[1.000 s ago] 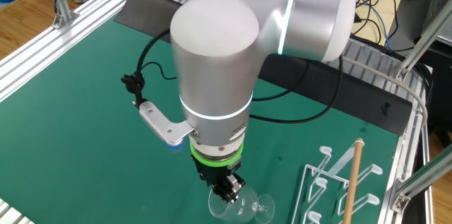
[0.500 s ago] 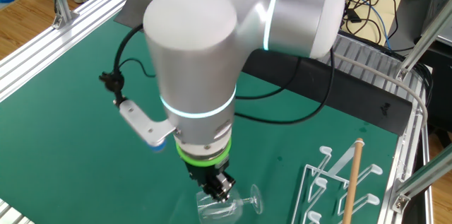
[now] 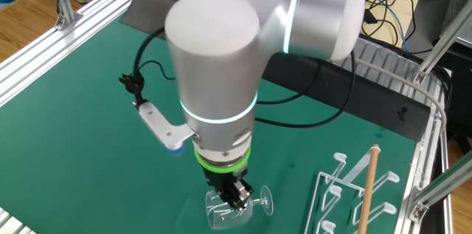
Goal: Put the cup on the cup rack
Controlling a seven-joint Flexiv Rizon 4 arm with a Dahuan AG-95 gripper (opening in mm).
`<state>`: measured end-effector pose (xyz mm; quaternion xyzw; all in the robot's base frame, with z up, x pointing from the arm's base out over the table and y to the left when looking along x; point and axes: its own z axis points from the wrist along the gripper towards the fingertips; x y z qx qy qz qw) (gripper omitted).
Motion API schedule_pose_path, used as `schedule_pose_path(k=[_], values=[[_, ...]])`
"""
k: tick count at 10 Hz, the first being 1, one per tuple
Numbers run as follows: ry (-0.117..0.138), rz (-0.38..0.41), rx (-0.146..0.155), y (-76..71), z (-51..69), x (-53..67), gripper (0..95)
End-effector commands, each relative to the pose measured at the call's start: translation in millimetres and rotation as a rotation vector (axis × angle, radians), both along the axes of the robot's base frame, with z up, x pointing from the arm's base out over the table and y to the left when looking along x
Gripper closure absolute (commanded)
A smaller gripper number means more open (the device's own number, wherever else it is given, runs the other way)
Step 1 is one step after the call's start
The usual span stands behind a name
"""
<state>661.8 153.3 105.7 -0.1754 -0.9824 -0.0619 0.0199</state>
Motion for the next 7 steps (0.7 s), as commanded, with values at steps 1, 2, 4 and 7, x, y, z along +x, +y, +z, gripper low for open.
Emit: schedule_pose_path(k=[1, 2, 4, 7], values=[[0.004, -0.022, -0.002, 4.3, -2.0, -7.6, 57.0], [0.008, -0.039, -0.008, 9.5, -5.1, -13.8, 57.0], [-0.002, -0.067, -0.014, 21.1, -14.6, -28.1, 57.0], [-0.015, -0.085, -0.028, 29.2, -18.6, -42.3, 57.0]])
